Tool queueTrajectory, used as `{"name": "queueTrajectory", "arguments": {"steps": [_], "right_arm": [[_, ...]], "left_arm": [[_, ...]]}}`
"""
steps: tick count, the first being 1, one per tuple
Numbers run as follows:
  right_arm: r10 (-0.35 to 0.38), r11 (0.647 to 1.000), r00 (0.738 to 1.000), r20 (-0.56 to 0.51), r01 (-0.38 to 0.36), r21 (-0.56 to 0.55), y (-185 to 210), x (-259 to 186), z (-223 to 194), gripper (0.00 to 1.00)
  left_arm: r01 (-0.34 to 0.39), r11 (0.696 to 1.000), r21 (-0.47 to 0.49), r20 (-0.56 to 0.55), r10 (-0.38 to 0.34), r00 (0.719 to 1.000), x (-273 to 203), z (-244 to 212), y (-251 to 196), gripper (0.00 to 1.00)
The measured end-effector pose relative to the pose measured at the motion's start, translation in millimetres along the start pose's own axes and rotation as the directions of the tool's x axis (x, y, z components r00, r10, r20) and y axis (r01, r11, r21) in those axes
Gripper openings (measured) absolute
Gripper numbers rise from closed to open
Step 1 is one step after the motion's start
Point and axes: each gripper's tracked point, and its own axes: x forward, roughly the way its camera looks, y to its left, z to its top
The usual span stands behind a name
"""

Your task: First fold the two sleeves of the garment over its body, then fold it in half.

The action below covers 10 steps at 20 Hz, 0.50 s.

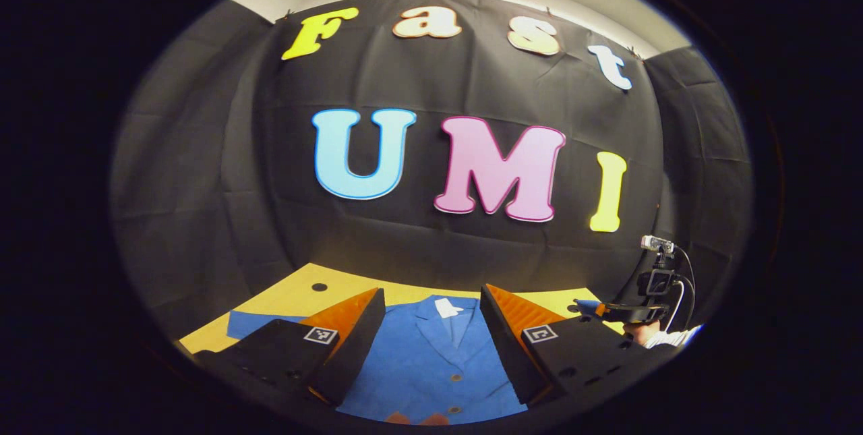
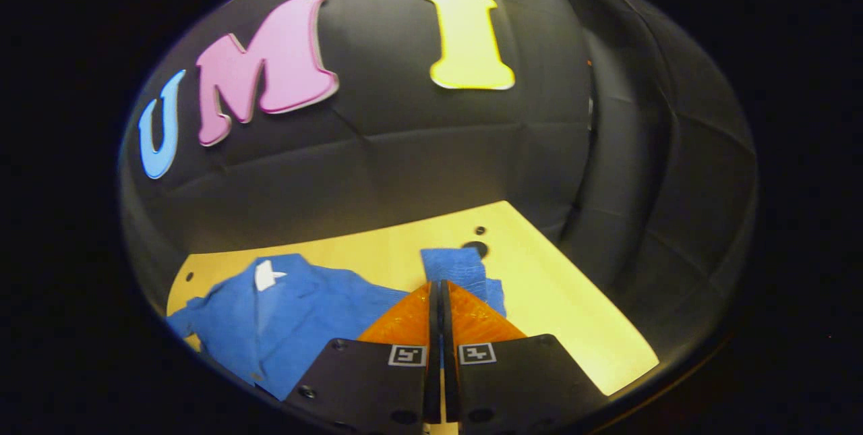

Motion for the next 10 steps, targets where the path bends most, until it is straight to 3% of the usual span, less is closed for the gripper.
{"name": "queueTrajectory", "arguments": {"steps": [3,6,10], "right_arm": [[0.079,0.996,0.997,0.005,-0.079,-0.037,88,-15,-3,0.0],[0.159,0.987,0.987,-0.023,-0.159,-0.035,178,-22,-21,0.03],[0.281,0.957,0.959,-0.047,-0.283,-0.058,295,-36,-51,0.03]], "left_arm": [[-0.059,0.998,-0.026,-0.029,0.058,0.998,-5,-12,59,0.82],[-0.116,0.993,-0.036,-0.02,0.115,0.993,-19,-13,112,0.82],[-0.191,0.981,-0.036,-0.03,0.19,0.981,-33,-25,175,0.82]]}}
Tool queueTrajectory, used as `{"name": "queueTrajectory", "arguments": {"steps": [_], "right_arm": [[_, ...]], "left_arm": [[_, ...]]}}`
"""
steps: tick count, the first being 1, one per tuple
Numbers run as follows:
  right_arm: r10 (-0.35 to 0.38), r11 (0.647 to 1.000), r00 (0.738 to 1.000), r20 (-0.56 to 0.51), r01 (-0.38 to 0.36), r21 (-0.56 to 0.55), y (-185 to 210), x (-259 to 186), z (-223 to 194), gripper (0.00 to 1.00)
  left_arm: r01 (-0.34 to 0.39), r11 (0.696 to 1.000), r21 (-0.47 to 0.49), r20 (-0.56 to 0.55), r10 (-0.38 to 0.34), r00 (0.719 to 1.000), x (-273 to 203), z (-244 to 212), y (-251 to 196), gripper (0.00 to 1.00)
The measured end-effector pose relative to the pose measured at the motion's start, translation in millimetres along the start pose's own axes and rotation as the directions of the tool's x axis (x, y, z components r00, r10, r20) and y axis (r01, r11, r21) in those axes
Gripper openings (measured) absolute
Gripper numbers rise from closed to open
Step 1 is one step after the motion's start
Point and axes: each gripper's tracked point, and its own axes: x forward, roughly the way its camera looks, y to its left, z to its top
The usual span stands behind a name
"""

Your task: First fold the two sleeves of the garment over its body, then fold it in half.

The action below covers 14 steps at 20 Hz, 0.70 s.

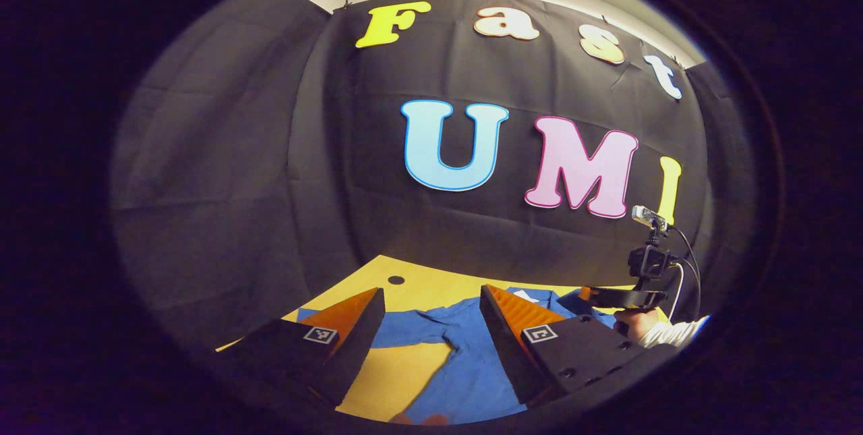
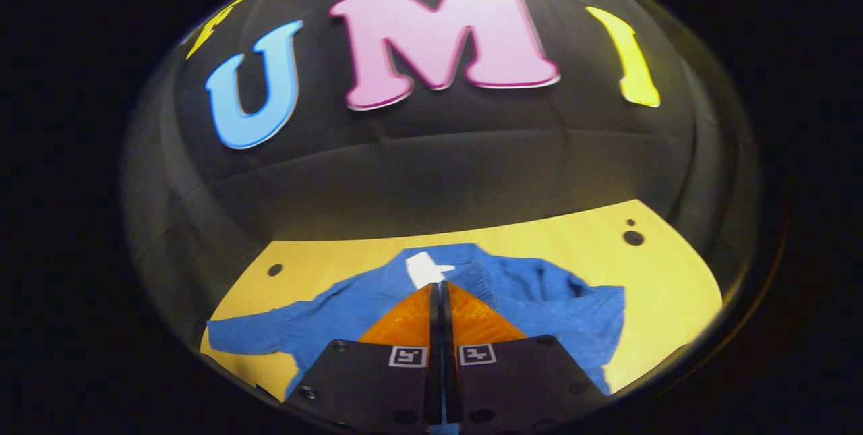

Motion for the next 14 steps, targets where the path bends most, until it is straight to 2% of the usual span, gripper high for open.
{"name": "queueTrajectory", "arguments": {"steps": [1,2,5,8,10,12,13,14], "right_arm": [[0.028,0.999,1.0,-0.006,-0.028,-0.016,26,7,-8,0.0],[0.05,0.998,0.999,-0.021,-0.05,-0.032,51,17,-18,0.03],[0.083,0.996,0.994,-0.076,-0.086,-0.036,97,42,-52,0.03],[0.1,0.995,0.976,-0.191,-0.098,0.017,119,54,-96,0.03],[0.128,0.99,0.972,-0.195,-0.138,-0.04,118,39,-99,0.0],[0.165,0.978,0.967,-0.195,-0.185,-0.094,112,19,-95,0.01],[0.196,0.972,0.958,-0.208,-0.218,-0.09,109,7,-96,0.04],[0.199,0.971,0.957,-0.211,-0.221,-0.089,99,-3,-90,0.22]], "left_arm": [[-0.019,1.0,-0.005,-0.007,0.019,1.0,-1,-4,14,0.82],[-0.039,0.999,-0.01,-0.016,0.038,0.999,-3,-7,28,0.82],[-0.103,0.995,-0.012,-0.035,0.102,0.994,-12,-16,68,0.82],[-0.153,0.988,-0.008,-0.034,0.153,0.988,-25,-21,102,0.82],[-0.157,0.988,-0.005,-0.041,0.157,0.987,-26,-27,113,0.82],[-0.161,0.987,0.002,-0.08,0.161,0.984,-16,-43,120,0.82],[-0.153,0.988,-0.002,-0.097,0.153,0.984,-9,-50,121,0.8],[-0.144,0.99,-0.005,-0.098,0.142,0.985,-3,-54,122,0.82]]}}
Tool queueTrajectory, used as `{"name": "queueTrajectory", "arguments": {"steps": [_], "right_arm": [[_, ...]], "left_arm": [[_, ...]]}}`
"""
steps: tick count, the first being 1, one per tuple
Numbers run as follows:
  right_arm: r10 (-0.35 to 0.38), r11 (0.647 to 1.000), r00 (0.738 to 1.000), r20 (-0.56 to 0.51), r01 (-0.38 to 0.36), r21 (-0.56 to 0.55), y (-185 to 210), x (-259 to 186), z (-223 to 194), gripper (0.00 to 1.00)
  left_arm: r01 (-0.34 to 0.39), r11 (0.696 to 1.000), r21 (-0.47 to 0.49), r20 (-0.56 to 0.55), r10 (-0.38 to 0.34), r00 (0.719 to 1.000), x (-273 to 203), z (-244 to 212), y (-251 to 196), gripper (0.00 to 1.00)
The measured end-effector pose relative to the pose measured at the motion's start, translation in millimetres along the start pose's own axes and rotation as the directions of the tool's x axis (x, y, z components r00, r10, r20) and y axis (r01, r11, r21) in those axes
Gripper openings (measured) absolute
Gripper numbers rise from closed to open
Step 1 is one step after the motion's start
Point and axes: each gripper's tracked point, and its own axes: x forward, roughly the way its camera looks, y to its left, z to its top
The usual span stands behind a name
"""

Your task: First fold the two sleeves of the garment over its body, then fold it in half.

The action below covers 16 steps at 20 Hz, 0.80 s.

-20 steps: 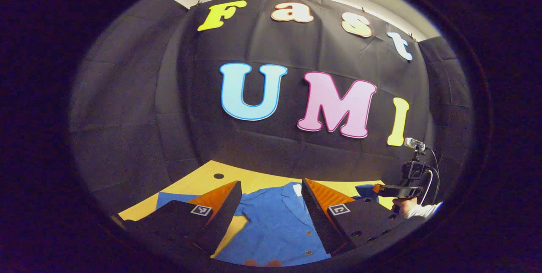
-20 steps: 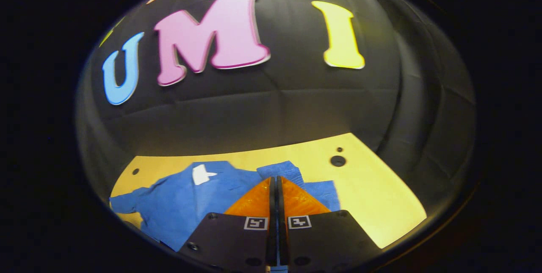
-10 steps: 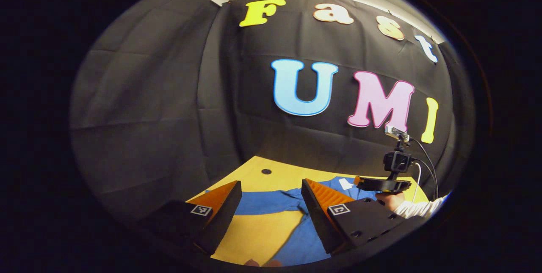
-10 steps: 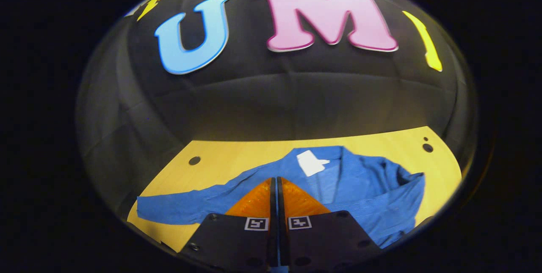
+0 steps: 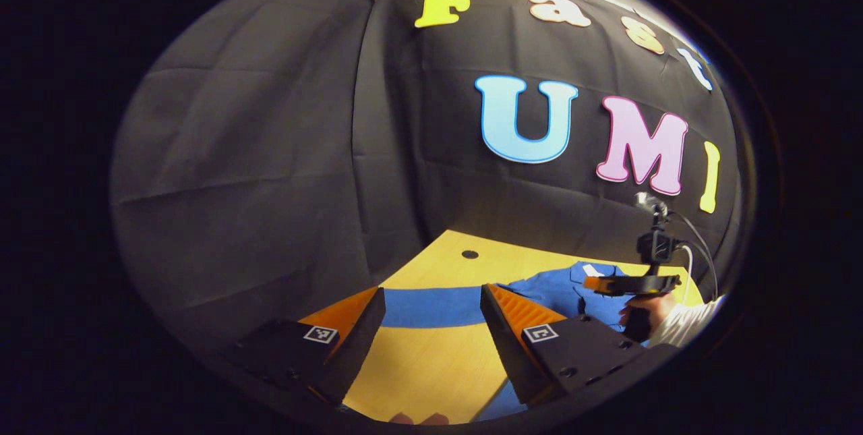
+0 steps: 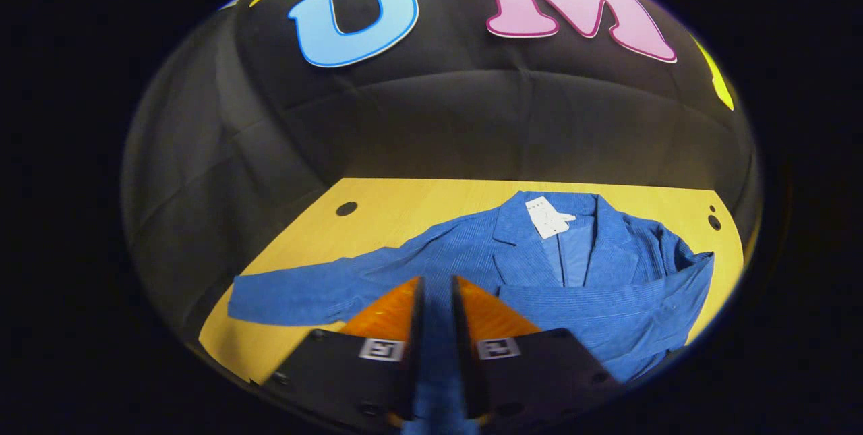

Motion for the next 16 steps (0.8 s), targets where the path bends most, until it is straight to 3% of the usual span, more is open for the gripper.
{"name": "queueTrajectory", "arguments": {"steps": [2,4,5,7,11,16], "right_arm": [[-0.032,0.999,0.998,0.062,0.033,-0.012,-26,-29,21,0.57],[-0.083,0.996,0.988,0.13,0.086,-0.017,-58,-67,45,0.7],[-0.106,0.994,0.98,0.168,0.108,-0.007,-71,-90,57,0.65],[-0.139,0.99,0.965,0.223,0.141,0.008,-93,-131,71,0.86],[-0.214,0.974,0.94,0.265,0.227,-0.022,-135,-198,74,0.86],[-0.303,0.953,0.923,0.238,0.297,0.063,-173,-231,55,0.86]], "left_arm": [[0.024,1.0,0.011,0.006,-0.024,1.0,16,-3,-3,0.82],[0.03,0.999,0.027,-0.003,-0.03,1.0,39,-10,1,0.82],[0.023,0.999,0.039,-0.019,-0.022,1.0,56,-17,3,0.82],[0.003,0.998,0.066,-0.061,0.001,0.998,88,-29,12,0.82],[-0.032,0.996,0.089,-0.204,0.05,0.978,146,-64,27,0.83],[-0.107,0.985,0.132,-0.305,0.143,0.941,204,-101,56,0.85]]}}
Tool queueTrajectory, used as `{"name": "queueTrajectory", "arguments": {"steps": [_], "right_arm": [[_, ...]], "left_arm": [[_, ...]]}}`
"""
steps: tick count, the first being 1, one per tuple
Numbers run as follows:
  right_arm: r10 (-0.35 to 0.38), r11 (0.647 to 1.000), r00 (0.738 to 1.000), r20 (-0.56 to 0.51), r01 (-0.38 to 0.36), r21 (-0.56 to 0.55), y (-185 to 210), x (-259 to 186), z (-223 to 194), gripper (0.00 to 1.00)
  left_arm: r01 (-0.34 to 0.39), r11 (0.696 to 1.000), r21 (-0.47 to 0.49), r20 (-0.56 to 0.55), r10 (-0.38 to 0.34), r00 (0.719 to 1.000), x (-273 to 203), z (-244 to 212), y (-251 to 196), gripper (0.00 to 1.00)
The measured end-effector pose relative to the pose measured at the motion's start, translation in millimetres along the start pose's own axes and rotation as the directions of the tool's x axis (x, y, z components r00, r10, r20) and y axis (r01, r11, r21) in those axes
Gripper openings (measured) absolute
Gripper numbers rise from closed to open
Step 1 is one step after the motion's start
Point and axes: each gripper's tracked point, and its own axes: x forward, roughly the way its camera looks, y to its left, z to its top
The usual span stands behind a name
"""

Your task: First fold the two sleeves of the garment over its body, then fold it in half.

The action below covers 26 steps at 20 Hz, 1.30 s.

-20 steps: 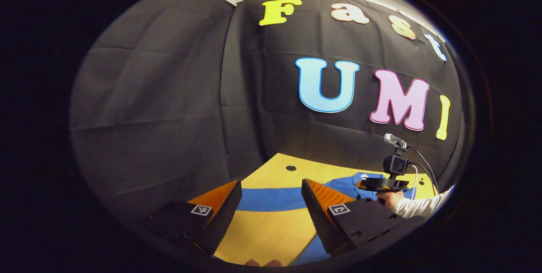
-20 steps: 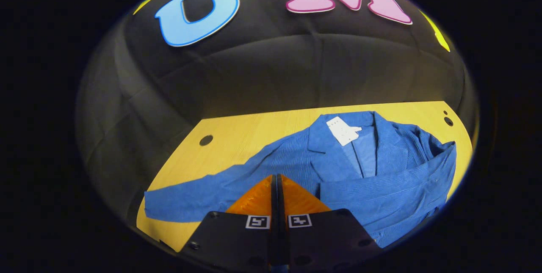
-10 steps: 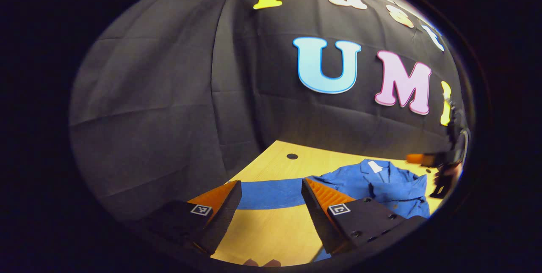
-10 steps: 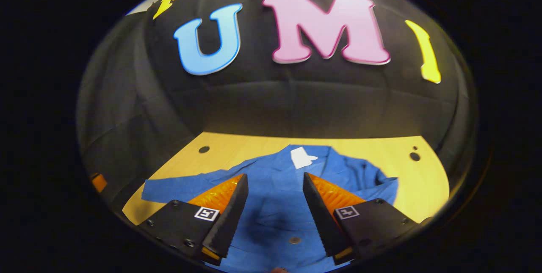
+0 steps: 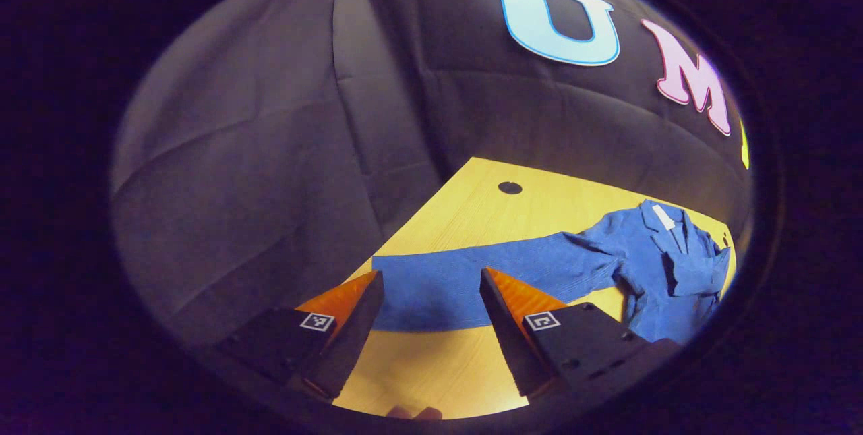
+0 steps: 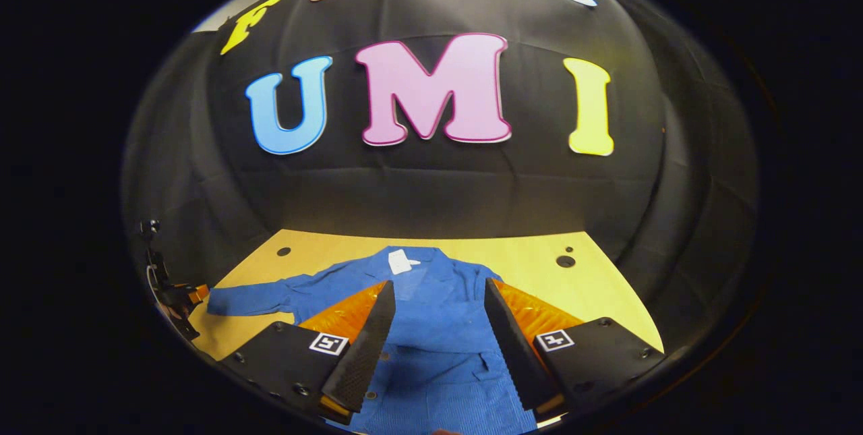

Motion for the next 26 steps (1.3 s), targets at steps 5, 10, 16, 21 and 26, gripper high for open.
{"name": "queueTrajectory", "arguments": {"steps": [5,10,16,21,26], "right_arm": [[-0.061,0.997,0.998,0.034,0.06,0.041,-31,-11,15,0.86],[-0.093,0.994,0.995,0.029,0.092,0.063,-52,-16,18,0.86],[-0.099,0.993,0.995,0.0,0.099,0.064,-59,-24,12,0.86],[-0.112,0.991,0.994,-0.007,0.112,0.075,-69,-30,13,0.85],[-0.108,0.993,0.994,-0.017,0.108,0.041,-72,-38,7,0.85]], "left_arm": [[-0.13,0.991,0.017,-0.048,0.131,0.99,36,-18,31,0.85],[-0.117,0.993,-0.01,-0.097,0.115,0.989,72,-42,37,0.83],[-0.027,0.994,-0.108,-0.1,0.016,0.995,69,-58,26,0.61],[0.005,1.0,0.014,-0.149,-0.003,0.989,79,-54,5,0.12],[0.118,0.992,-0.051,-0.13,-0.124,0.984,69,-39,-10,0.0]]}}
